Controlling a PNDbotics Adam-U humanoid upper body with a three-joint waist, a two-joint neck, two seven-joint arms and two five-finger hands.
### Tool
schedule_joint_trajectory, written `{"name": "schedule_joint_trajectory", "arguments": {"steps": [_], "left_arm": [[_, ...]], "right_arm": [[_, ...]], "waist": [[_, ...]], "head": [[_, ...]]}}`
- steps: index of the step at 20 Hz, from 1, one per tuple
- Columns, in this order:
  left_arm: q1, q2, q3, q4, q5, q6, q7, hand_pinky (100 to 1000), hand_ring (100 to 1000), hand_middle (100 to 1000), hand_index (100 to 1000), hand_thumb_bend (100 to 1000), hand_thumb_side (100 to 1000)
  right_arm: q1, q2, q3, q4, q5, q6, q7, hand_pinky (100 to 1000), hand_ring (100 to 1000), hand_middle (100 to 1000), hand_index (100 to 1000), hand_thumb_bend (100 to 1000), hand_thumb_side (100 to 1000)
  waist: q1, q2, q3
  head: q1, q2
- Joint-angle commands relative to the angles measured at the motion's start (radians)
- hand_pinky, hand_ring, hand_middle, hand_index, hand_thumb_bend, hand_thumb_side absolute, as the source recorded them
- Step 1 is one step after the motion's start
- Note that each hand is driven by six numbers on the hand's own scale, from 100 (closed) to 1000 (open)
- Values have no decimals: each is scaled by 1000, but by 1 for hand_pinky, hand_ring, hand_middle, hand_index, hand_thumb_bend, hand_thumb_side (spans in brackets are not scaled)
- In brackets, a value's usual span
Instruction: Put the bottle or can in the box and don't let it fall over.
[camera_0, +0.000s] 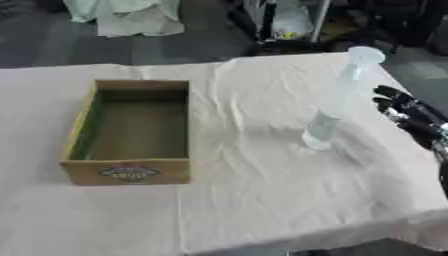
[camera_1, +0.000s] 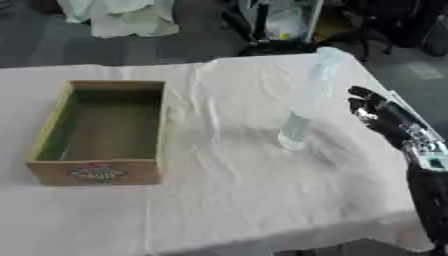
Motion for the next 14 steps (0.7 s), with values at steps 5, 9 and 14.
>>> {"name": "schedule_joint_trajectory", "arguments": {"steps": [5, 9, 14], "left_arm": [[-16, 21, 4, -15, -4, -1, -4, 1000, 1000, 1000, 771, 100, 800], [-17, 20, 4, -16, -6, -2, -6, 1000, 1000, 1000, 771, 100, 802], [-17, 19, 4, -16, -8, -2, -6, 1000, 1000, 1000, 771, 100, 803]], "right_arm": [[-29, -20, 1, -25, 15, 5, -8, 1000, 1000, 1000, 1000, 100, 470], [-38, -13, 1, -35, 20, 8, -6, 1000, 1000, 1000, 1000, 100, 470], [-42, -6, -3, -49, 19, 14, -1, 1000, 1000, 1000, 1000, 100, 470]], "waist": [[2, 5, 4], [4, 10, 5], [5, 13, 5]], "head": [[1, -12], [1, -14], [4, -17]]}}
